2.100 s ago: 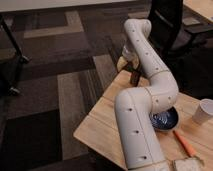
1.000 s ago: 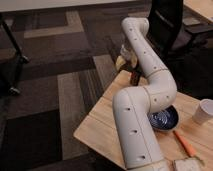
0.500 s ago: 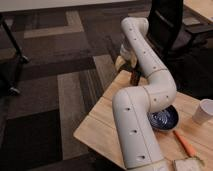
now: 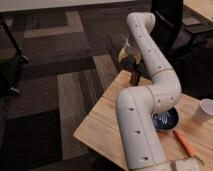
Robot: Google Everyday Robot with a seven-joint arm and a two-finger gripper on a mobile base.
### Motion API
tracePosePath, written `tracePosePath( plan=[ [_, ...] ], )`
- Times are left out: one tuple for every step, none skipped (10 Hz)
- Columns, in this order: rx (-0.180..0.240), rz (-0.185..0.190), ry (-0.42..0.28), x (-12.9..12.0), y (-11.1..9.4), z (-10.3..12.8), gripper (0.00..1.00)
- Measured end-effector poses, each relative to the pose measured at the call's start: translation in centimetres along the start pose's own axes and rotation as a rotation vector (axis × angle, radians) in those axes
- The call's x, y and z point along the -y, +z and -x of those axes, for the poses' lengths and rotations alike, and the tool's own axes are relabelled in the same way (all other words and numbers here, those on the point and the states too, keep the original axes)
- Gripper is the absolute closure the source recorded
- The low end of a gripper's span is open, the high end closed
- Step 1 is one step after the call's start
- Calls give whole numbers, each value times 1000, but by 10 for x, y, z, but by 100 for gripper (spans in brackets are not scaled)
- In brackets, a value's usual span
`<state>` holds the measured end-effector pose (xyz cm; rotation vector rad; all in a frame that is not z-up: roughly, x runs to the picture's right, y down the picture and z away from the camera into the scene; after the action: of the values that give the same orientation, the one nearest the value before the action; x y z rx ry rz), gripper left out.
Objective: Knock the eraser over
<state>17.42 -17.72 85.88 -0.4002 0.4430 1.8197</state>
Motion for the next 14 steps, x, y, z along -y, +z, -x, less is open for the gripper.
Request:
tracePosePath(
  plan=[
    [-13, -52, 162, 19, -2, -4, 35],
    [-36, -88, 272, 33, 5, -11, 35],
    [-47, -97, 334, 40, 14, -14, 35],
    [-43, -96, 360, 43, 19, -13, 35],
    [-38, -92, 362, 44, 19, -11, 35],
    [-37, -91, 359, 42, 20, -11, 35],
    [-37, -91, 360, 42, 19, -11, 35],
    [-38, -92, 360, 42, 20, -11, 35],
    [-42, -94, 364, 44, 22, -12, 35],
    [-60, -101, 378, 52, 33, -16, 35],
    [-70, -99, 383, 55, 42, -18, 35],
    [-73, -96, 388, 58, 49, -19, 35],
    [-61, -89, 388, 61, 50, -15, 35],
    [-39, -78, 366, 57, 46, -9, 35]
  ],
)
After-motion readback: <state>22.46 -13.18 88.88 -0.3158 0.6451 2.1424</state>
